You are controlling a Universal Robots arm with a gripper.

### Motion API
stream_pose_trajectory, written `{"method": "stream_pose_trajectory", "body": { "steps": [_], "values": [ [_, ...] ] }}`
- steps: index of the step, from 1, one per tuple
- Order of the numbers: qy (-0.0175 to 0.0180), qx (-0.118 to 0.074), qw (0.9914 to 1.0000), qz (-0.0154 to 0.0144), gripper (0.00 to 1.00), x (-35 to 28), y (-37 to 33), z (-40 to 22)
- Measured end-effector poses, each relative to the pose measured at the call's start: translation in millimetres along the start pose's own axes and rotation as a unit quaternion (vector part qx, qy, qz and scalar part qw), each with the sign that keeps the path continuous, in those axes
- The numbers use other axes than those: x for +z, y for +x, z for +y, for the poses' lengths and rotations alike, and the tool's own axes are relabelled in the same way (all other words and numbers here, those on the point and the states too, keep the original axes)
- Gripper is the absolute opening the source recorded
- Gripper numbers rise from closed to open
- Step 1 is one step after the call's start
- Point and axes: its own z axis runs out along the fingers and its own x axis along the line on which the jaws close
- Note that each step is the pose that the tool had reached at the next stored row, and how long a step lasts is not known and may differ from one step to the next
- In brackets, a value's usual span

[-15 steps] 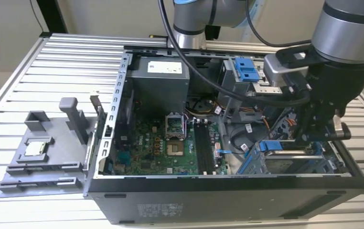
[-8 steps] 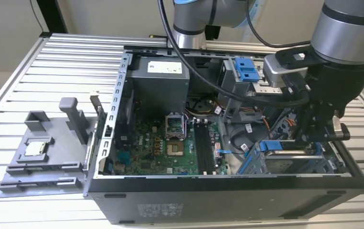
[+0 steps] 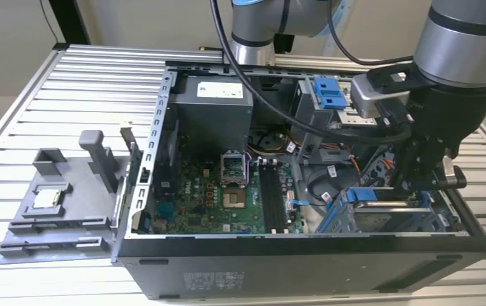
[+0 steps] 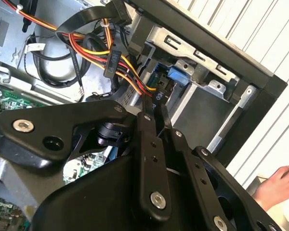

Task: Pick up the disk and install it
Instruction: 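Insert the first disk wire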

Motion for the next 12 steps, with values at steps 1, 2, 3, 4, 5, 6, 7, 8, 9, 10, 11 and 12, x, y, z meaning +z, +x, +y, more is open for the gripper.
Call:
{"method": "stream_pose_trajectory", "body": {
  "steps": [1,2,3,4,5,6,7,8,9,10,11,12],
  "values": [
    [-0.0001,0.0,1.0,0.0004,0.0,0.4,-0.1,0.1],
    [-0.0002,0.0,1.0,0.0008,0.0,0.8,-0.1,0.2],
    [-0.0003,0.0,1.0,0.001,0.0,1.0,-0.2,0.2],
    [-0.0003,0.0,1.0,0.0009,0.0,1.0,-0.2,0.1],
    [-0.0003,0.0,1.0,0.001,0.0,1.0,-0.2,0.1],
    [-0.0007,0.0,1.0,0.001,0.0,1.0,-0.2,0.1],
    [-0.002,0.0,1.0,0.001,0.0,1.1,-0.2,-0.1],
    [-0.0045,-0.001,0.99999,0.0015,0.0,1.2,-0.4,-0.3],
    [-0.0061,-0.001,0.99998,0.002,0.0,1.3,-0.6,-0.6],
    [-0.0074,-0.001,0.99997,0.0027,0.0,1.5,-0.9,-1.3],
    [-0.0085,-0.001,0.99996,0.0037,0.0,1.7,-1.1,-2.1],
    [-0.0097,-0.002,0.99994,0.0046,0.0,2.0,-1.3,-3.2]
  ]
}}
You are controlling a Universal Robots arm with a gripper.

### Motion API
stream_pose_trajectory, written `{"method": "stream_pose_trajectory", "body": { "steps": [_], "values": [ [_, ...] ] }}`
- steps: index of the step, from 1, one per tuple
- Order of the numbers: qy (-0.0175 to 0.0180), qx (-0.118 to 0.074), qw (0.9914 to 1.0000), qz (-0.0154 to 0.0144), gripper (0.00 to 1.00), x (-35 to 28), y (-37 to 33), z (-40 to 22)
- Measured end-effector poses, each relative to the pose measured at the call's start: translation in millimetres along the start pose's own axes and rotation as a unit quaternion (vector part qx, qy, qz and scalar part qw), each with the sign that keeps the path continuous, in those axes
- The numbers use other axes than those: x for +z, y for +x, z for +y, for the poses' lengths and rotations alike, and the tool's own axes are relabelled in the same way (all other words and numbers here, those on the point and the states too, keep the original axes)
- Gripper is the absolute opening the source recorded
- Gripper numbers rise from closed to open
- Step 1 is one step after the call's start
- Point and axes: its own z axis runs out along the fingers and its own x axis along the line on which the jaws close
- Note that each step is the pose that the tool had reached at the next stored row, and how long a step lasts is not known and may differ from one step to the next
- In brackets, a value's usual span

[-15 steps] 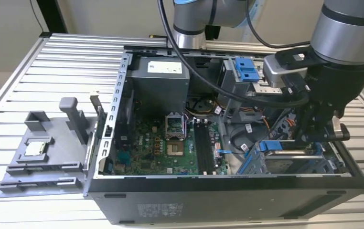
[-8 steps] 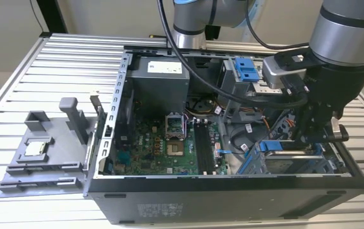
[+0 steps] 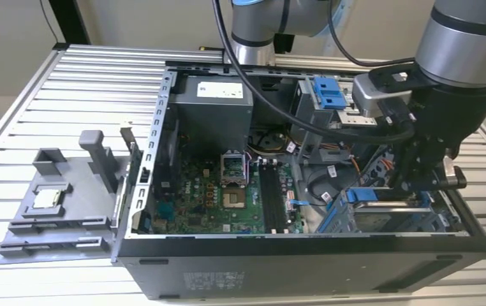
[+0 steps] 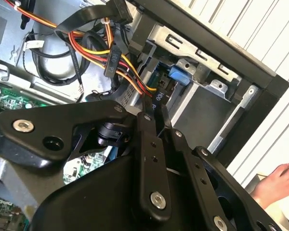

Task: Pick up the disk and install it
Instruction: 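Insert the first disk wire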

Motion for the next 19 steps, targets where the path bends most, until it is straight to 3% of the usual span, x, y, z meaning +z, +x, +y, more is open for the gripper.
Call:
{"method": "stream_pose_trajectory", "body": {
  "steps": [6,10,19],
  "values": [
    [-0.0008,0.0,1.0,0.0011,0.0,2.7,-0.6,-4.3],
    [-0.0007,-0.001,0.99999,0.0031,0.0,10.4,-1.3,-3.4],
    [-0.0007,-0.001,0.99999,0.0038,0.0,10.7,-1.9,-3.5]
  ]
}}
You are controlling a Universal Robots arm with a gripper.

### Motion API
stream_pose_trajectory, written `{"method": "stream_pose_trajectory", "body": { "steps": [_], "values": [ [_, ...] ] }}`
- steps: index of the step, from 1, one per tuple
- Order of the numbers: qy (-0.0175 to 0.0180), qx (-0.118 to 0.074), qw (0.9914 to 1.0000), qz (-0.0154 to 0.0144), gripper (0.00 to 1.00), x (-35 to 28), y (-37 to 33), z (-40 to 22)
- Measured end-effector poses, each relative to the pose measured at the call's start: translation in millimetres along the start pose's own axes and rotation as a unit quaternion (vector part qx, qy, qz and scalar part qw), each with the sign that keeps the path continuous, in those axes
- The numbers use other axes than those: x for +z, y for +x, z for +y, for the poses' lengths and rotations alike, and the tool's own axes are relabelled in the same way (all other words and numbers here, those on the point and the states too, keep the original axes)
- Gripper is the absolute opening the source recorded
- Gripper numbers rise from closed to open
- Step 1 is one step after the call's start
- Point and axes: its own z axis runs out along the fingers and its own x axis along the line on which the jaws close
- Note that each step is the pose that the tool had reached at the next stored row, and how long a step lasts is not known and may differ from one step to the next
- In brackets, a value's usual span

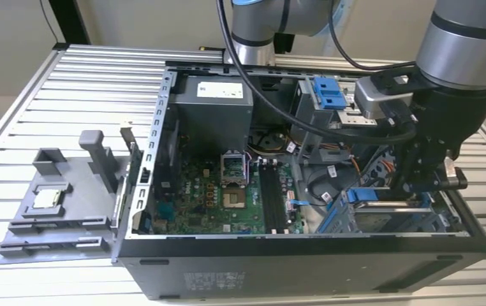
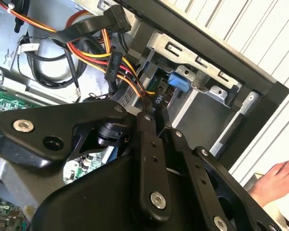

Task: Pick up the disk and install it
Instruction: 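Insert the first disk wire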

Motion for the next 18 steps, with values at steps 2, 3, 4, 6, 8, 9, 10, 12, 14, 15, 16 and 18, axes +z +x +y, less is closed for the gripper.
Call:
{"method": "stream_pose_trajectory", "body": {
  "steps": [2,3,4,6,8,9,10,12,14,15,16,18],
  "values": [
    [0.0001,0.0,1.0,-0.0002,0.0,0.1,-0.1,-0.1],
    [0.0002,0.0,1.0,-0.0012,1.0,0.7,-0.2,-0.1],
    [0.0001,0.0,0.99999,-0.0042,1.0,2.0,-0.4,0.0],
    [-0.0001,0.001,0.99999,-0.0035,1.0,-4.8,0.8,-1.0],
    [-0.0002,0.002,0.99999,-0.004,1.0,-12.4,1.7,-2.2],
    [-0.0003,0.002,0.99999,-0.0039,1.0,-16.6,2.0,-2.9],
    [-0.0003,0.002,0.99999,-0.0043,1.0,-20.2,2.4,-3.5],
    [-0.0004,0.003,0.99999,-0.0048,1.0,-27.0,3.1,-4.7],
    [-0.0004,0.003,0.99998,-0.0054,1.0,-30.2,3.3,-5.3],
    [-0.0004,0.003,0.99998,-0.0056,1.0,-30.1,3.3,-5.3],
    [-0.0004,0.003,0.99998,-0.0056,0.0,-30.1,3.3,-5.3],
    [-0.0004,0.003,0.99998,-0.0056,0.0,-30.1,3.3,-5.3]
  ]
}}
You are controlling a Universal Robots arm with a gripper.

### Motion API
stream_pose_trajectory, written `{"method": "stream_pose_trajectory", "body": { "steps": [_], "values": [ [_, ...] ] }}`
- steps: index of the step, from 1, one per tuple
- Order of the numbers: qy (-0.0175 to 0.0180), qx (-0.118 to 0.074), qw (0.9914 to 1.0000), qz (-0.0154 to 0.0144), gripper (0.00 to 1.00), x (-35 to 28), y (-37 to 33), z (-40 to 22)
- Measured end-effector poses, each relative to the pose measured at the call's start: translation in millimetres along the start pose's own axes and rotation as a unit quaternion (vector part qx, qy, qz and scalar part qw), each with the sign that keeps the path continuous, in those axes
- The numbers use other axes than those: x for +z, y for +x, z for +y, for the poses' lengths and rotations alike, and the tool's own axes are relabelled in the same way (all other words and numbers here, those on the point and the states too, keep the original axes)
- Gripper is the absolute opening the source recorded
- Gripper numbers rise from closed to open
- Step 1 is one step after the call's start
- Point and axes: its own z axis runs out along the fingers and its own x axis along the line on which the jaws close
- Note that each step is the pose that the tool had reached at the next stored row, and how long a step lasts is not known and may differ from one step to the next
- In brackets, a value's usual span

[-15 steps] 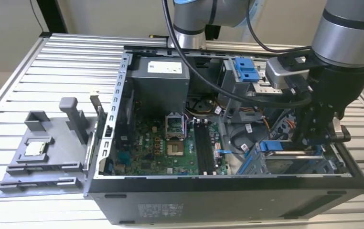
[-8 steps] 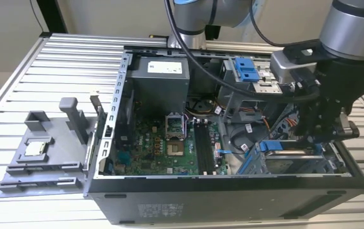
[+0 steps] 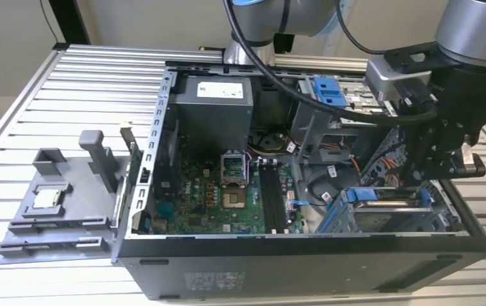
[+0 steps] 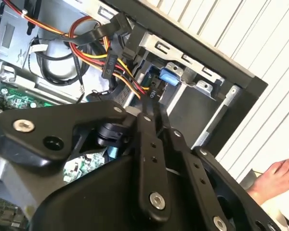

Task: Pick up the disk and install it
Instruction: 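Insert the first disk wire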

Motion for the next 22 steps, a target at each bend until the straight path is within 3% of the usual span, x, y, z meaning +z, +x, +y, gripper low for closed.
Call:
{"method": "stream_pose_trajectory", "body": {
  "steps": [12,16,18,22],
  "values": [
    [0.0001,0.0,1.0,0.0002,0.0,11.4,-1.0,0.8],
    [0.0001,0.0,1.0,0.0001,0.0,12.5,-1.0,1.0],
    [-0.0002,0.0,1.0,-0.0013,0.0,11.3,-0.9,0.7],
    [-0.0008,0.001,0.99999,-0.0036,0.0,1.6,-0.1,-1.0]
  ]
}}
